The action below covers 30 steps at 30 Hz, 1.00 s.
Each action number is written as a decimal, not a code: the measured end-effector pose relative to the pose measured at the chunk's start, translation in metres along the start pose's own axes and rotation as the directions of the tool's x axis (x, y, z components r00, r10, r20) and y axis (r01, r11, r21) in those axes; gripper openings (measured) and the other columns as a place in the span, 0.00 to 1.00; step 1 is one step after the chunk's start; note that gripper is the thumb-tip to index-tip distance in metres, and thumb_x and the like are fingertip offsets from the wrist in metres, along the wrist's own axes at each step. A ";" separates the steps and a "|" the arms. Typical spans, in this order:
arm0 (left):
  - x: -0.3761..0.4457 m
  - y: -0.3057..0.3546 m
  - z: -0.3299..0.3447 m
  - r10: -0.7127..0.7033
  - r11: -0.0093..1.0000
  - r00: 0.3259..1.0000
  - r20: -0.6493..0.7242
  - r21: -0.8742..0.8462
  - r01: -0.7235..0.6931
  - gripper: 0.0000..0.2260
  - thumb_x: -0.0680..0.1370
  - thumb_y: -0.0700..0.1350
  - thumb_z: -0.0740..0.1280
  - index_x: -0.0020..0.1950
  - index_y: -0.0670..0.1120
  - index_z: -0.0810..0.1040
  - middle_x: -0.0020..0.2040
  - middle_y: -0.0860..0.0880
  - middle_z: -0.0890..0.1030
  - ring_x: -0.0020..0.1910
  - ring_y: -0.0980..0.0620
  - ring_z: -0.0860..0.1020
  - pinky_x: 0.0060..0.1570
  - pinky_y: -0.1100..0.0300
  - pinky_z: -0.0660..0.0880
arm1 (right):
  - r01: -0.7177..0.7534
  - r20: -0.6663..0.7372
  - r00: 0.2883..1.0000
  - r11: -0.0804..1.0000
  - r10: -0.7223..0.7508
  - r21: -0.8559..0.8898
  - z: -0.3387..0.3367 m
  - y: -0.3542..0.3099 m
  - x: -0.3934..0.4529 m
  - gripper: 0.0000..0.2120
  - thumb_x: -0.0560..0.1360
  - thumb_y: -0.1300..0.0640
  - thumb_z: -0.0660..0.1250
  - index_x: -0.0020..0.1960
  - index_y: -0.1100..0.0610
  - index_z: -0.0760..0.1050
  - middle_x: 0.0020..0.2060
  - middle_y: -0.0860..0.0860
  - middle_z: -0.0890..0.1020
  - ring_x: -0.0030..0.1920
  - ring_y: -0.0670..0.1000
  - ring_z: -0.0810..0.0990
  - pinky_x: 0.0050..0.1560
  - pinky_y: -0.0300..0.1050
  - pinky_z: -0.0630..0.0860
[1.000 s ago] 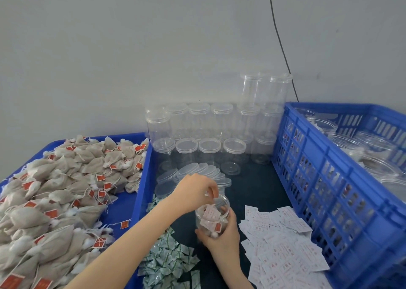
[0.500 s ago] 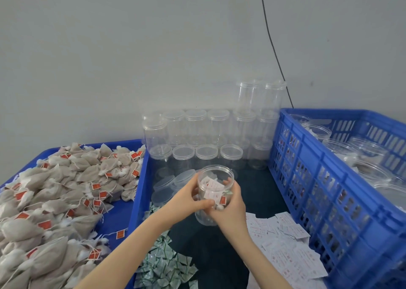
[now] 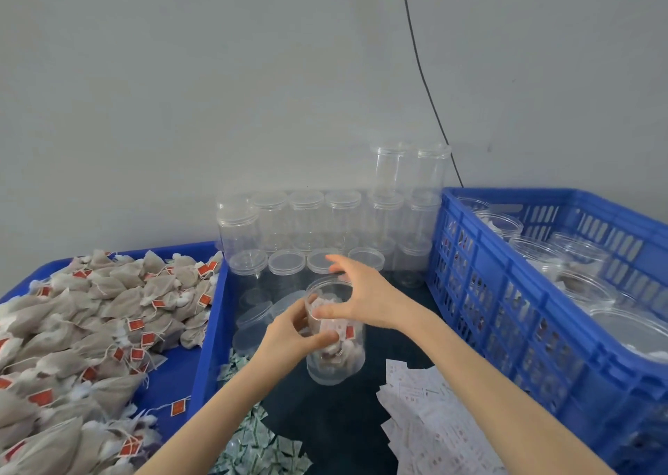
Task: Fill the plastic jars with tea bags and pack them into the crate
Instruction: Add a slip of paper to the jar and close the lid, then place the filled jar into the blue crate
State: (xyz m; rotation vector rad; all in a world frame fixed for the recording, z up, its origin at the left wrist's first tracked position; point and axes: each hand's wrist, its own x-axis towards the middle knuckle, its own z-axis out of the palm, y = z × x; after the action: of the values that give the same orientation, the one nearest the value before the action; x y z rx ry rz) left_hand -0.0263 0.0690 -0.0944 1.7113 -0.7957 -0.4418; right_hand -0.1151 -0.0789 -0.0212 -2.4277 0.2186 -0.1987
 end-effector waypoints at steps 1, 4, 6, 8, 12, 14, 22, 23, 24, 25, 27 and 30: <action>-0.001 0.000 0.002 0.004 1.000 1.000 0.013 0.013 -0.005 0.24 0.68 0.40 0.77 0.52 0.65 0.73 0.45 0.68 0.82 0.48 0.71 0.78 0.50 0.67 0.73 | -0.003 0.037 0.999 0.997 0.006 -0.080 -0.001 -0.002 0.002 0.46 0.69 0.39 0.75 0.79 0.49 0.56 0.73 0.48 0.68 0.72 0.49 0.68 0.69 0.47 0.67; -0.003 0.000 0.005 -0.003 1.000 0.999 0.036 0.017 0.003 0.22 0.67 0.40 0.78 0.50 0.64 0.74 0.44 0.67 0.82 0.47 0.68 0.80 0.48 0.65 0.74 | 0.012 0.122 0.992 0.965 0.020 -0.262 -0.006 -0.007 0.003 0.43 0.69 0.37 0.73 0.77 0.53 0.62 0.72 0.50 0.69 0.70 0.51 0.70 0.68 0.50 0.70; -0.005 0.002 0.007 -0.005 1.000 0.999 0.051 0.027 0.004 0.23 0.65 0.42 0.78 0.51 0.63 0.74 0.45 0.65 0.83 0.48 0.66 0.80 0.48 0.65 0.74 | 0.029 0.163 0.986 0.946 0.026 -0.323 -0.010 -0.010 0.002 0.42 0.70 0.37 0.73 0.76 0.54 0.63 0.71 0.51 0.70 0.68 0.52 0.71 0.65 0.48 0.71; -0.007 0.001 0.009 -0.006 0.999 0.998 0.063 0.035 0.004 0.27 0.65 0.41 0.79 0.55 0.63 0.72 0.48 0.61 0.83 0.50 0.64 0.80 0.49 0.66 0.75 | 0.055 0.215 0.976 0.911 0.038 -0.409 -0.014 -0.011 -0.001 0.41 0.70 0.37 0.73 0.75 0.54 0.63 0.68 0.52 0.71 0.66 0.53 0.72 0.61 0.48 0.72; -0.009 0.003 0.017 0.025 0.997 0.996 0.083 0.070 -0.031 0.29 0.68 0.38 0.77 0.59 0.61 0.71 0.50 0.60 0.83 0.52 0.64 0.80 0.49 0.68 0.76 | 0.097 0.259 0.965 0.859 0.043 -0.502 -0.026 -0.012 -0.006 0.39 0.69 0.36 0.72 0.73 0.54 0.65 0.64 0.50 0.74 0.60 0.52 0.74 0.59 0.51 0.76; -0.009 0.003 0.020 0.052 0.998 0.995 0.090 0.042 -0.056 0.30 0.69 0.36 0.76 0.63 0.60 0.69 0.53 0.61 0.82 0.55 0.64 0.78 0.50 0.70 0.75 | 0.091 0.245 0.969 0.860 0.041 -0.503 -0.037 -0.014 -0.008 0.37 0.70 0.37 0.71 0.71 0.54 0.67 0.64 0.50 0.75 0.59 0.51 0.75 0.60 0.51 0.76; -0.010 -0.009 0.014 -0.027 0.996 0.998 0.059 0.086 0.022 0.12 0.75 0.33 0.68 0.54 0.46 0.79 0.49 0.50 0.84 0.52 0.53 0.81 0.55 0.63 0.76 | -0.044 -0.017 0.999 0.861 0.041 -0.507 -0.151 -0.028 -0.014 0.34 0.72 0.37 0.70 0.71 0.55 0.70 0.64 0.49 0.77 0.59 0.50 0.76 0.61 0.44 0.72; -0.010 -0.009 0.014 -0.053 0.996 0.996 0.065 0.073 0.048 0.10 0.75 0.31 0.67 0.51 0.44 0.80 0.46 0.49 0.85 0.49 0.53 0.82 0.50 0.68 0.76 | -0.061 -0.064 0.997 0.861 0.034 -0.505 -0.169 -0.030 -0.015 0.33 0.73 0.37 0.69 0.71 0.56 0.71 0.64 0.50 0.77 0.60 0.50 0.77 0.63 0.45 0.72; -0.009 -0.010 0.015 -0.074 0.995 0.995 0.066 0.068 0.069 0.10 0.75 0.30 0.66 0.50 0.43 0.80 0.43 0.49 0.85 0.46 0.55 0.82 0.45 0.71 0.76 | -0.079 -0.108 0.994 0.860 0.027 -0.504 -0.187 -0.031 -0.015 0.33 0.73 0.37 0.68 0.71 0.56 0.71 0.65 0.51 0.78 0.61 0.50 0.76 0.64 0.44 0.71; -0.009 -0.010 0.015 -0.093 0.993 0.993 0.077 0.078 0.086 0.09 0.76 0.30 0.66 0.49 0.43 0.81 0.41 0.49 0.86 0.43 0.57 0.83 0.42 0.72 0.75 | -0.101 -0.156 0.987 0.858 0.025 -0.503 -0.204 -0.030 -0.016 0.33 0.74 0.37 0.67 0.71 0.57 0.71 0.65 0.51 0.78 0.59 0.50 0.76 0.63 0.44 0.71; -0.007 -0.014 0.016 -0.103 0.991 0.988 0.112 0.099 0.092 0.08 0.76 0.31 0.67 0.48 0.43 0.81 0.41 0.49 0.86 0.40 0.60 0.82 0.40 0.72 0.74 | -0.165 -0.268 0.963 0.860 0.034 -0.483 -0.238 -0.025 -0.018 0.33 0.74 0.37 0.66 0.70 0.58 0.72 0.65 0.53 0.78 0.57 0.49 0.75 0.59 0.42 0.70; -0.005 -0.018 0.014 -0.114 0.988 0.982 0.150 0.119 0.097 0.07 0.75 0.33 0.69 0.48 0.44 0.82 0.43 0.49 0.86 0.44 0.57 0.83 0.43 0.72 0.75 | -0.275 -0.434 0.898 0.856 0.067 -0.437 -0.288 -0.007 -0.019 0.32 0.74 0.38 0.68 0.69 0.59 0.74 0.65 0.55 0.78 0.61 0.54 0.77 0.61 0.45 0.71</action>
State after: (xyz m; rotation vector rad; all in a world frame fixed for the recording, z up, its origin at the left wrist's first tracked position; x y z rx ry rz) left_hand -0.0343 0.0650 -0.1163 1.8455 -0.8586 -0.6209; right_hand -0.1905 -0.2494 0.1988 -2.8218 0.7608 -0.6364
